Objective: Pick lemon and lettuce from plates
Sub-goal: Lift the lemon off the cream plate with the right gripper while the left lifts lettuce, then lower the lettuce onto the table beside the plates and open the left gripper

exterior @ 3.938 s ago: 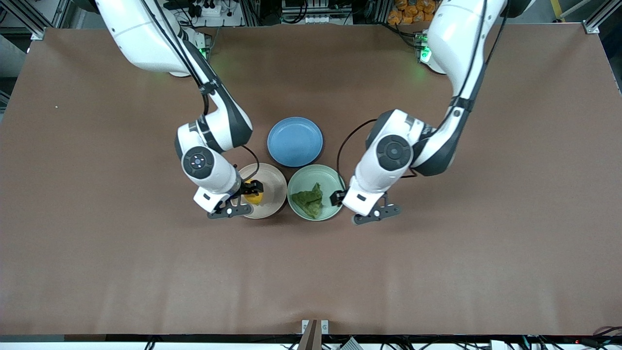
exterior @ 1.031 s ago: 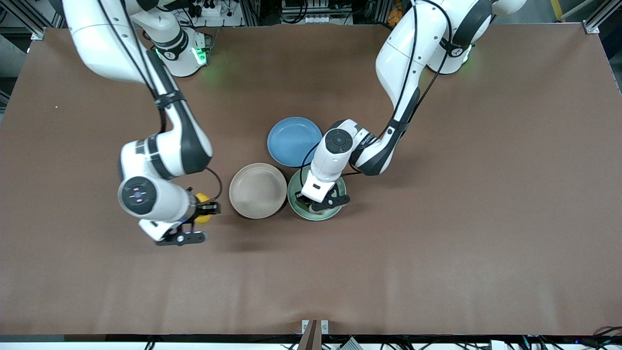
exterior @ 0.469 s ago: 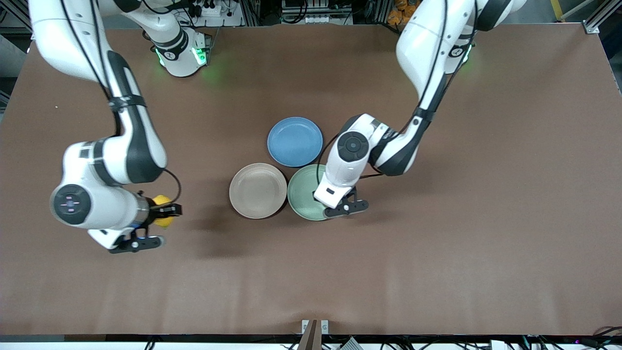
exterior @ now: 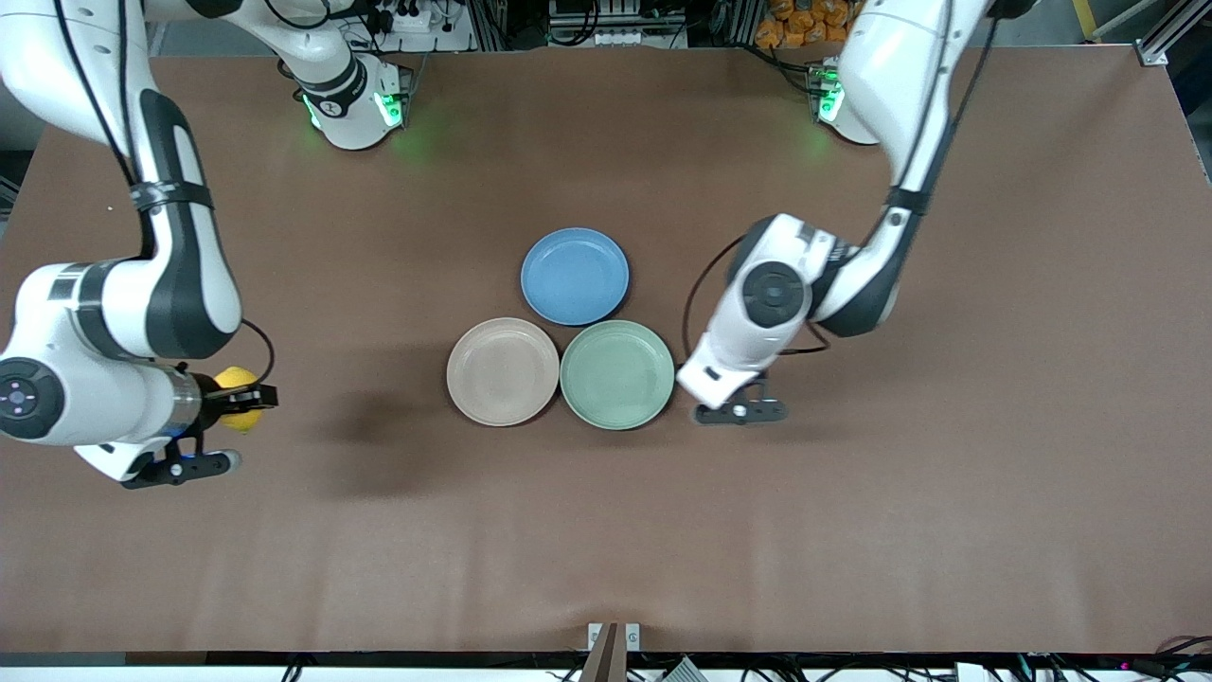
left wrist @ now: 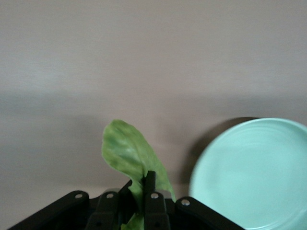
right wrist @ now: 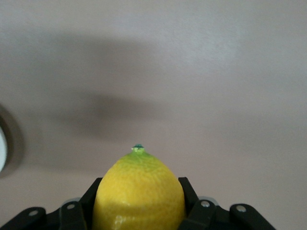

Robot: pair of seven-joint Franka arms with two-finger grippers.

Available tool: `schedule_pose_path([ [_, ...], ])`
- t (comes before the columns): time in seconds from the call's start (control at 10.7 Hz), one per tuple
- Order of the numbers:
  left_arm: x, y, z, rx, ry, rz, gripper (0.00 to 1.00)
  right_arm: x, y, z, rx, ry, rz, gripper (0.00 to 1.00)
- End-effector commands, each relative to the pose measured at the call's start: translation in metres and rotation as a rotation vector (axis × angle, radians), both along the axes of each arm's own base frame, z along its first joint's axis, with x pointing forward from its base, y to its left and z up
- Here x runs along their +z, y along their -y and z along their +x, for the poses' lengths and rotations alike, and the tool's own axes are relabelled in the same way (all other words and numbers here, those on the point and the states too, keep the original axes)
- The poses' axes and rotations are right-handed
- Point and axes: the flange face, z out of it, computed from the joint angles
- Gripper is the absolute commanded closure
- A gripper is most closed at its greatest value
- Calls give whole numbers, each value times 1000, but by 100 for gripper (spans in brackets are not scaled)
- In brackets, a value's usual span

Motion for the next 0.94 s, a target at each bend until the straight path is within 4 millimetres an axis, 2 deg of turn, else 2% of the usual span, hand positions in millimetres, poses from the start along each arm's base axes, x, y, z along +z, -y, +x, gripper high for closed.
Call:
schedule_pose_path([
  [0.0, -16, -50, -20, -86, -61, 50, 100, -10, 24, -6, 6, -33, -2, 75],
  [0.09, -21, -71, -21, -103, -79, 56, 100, -20, 34, -6, -9, -41, -1, 75],
  [0.28, -25, -102, -20, -127, -102, 61, 100, -46, 42, -5, -18, -70, -2, 75],
  [0.38, -30, -117, -18, -136, -112, 62, 100, -58, 66, -7, -54, -75, 4, 75],
  [0.75, -37, -169, -10, -192, -197, 68, 100, -99, 77, -13, -43, -10, 11, 75],
  [0.84, -38, -179, -11, -184, -231, 73, 68, -114, 81, -18, -46, 2, 12, 75],
])
